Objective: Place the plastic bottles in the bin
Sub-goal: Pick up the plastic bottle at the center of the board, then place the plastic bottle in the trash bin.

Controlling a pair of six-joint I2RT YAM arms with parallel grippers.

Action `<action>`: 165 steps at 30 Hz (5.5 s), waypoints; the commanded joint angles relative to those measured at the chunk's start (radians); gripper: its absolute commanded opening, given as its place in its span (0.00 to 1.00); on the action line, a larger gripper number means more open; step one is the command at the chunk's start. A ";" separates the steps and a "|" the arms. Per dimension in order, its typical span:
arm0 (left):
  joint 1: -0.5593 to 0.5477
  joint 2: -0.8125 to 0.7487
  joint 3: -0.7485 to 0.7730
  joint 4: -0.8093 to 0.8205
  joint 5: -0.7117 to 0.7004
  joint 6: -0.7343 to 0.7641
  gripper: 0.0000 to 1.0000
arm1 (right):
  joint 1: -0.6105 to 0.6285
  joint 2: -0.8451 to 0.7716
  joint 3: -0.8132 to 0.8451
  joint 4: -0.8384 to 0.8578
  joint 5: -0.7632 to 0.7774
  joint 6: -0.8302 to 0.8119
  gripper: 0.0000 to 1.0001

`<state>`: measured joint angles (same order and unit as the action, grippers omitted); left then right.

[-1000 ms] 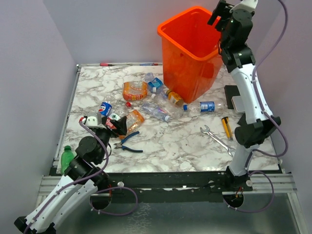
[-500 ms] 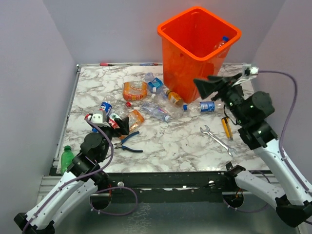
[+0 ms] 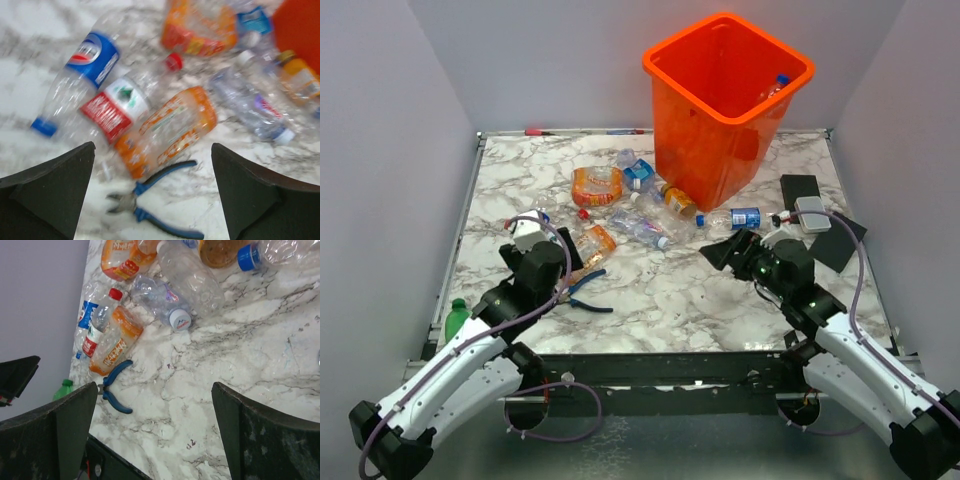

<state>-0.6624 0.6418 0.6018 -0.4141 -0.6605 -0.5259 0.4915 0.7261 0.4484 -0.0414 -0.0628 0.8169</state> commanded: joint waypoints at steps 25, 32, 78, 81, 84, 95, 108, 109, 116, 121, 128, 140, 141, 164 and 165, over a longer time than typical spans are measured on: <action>0.780 0.518 0.245 -0.610 -0.173 -0.437 0.99 | -0.002 -0.057 -0.177 0.068 -0.342 0.094 0.96; 0.844 0.570 0.335 -0.650 -0.157 -0.402 0.99 | -0.001 -0.090 -0.165 0.045 -0.363 0.082 0.96; 0.926 0.824 0.133 -0.274 0.179 -0.268 0.89 | -0.001 -0.134 -0.192 -0.015 -0.350 0.095 0.97; 0.857 0.839 0.175 -0.258 0.190 -0.259 0.89 | -0.001 -0.138 -0.195 -0.017 -0.345 0.093 0.97; 0.798 0.854 0.225 -0.250 0.204 -0.253 0.89 | -0.001 -0.138 -0.195 -0.016 -0.345 0.096 0.97; 0.664 0.843 0.448 -0.279 0.130 -0.217 0.93 | -0.001 -0.137 -0.194 -0.009 -0.344 0.093 0.97; 0.498 0.817 0.550 -0.122 0.150 -0.017 0.99 | -0.001 -0.135 -0.170 -0.055 -0.334 0.061 0.97; 0.492 0.842 0.560 -0.111 0.154 0.014 0.99 | -0.002 -0.142 -0.169 -0.064 -0.332 0.059 0.97; 0.489 1.008 0.619 -0.002 0.105 0.217 0.99 | -0.001 -0.200 -0.166 -0.145 -0.293 0.043 0.97; 0.489 1.144 0.641 0.017 0.109 0.236 0.99 | -0.002 -0.197 -0.159 -0.167 -0.276 0.038 0.97; 0.490 1.257 0.653 0.044 0.131 0.214 0.97 | -0.001 -0.189 -0.129 -0.195 -0.245 0.030 0.97; 0.499 1.171 0.616 0.126 0.192 0.199 0.51 | -0.002 -0.169 -0.083 -0.167 -0.262 0.005 0.96; 0.500 1.138 0.616 0.130 0.182 0.193 0.48 | -0.002 -0.166 -0.062 -0.166 -0.272 -0.012 0.96; -0.156 0.243 0.247 0.389 0.414 0.679 0.20 | 0.002 0.162 0.876 -0.525 -0.368 -0.319 0.95; -0.209 0.221 0.209 0.397 0.419 0.754 0.20 | 0.002 0.174 0.926 -0.566 -0.358 -0.336 0.95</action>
<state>-0.7116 0.9550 0.9062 -0.0868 -0.3061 -0.0875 0.4915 0.8715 1.2133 -0.4038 -0.4412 0.5720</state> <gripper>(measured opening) 0.525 0.945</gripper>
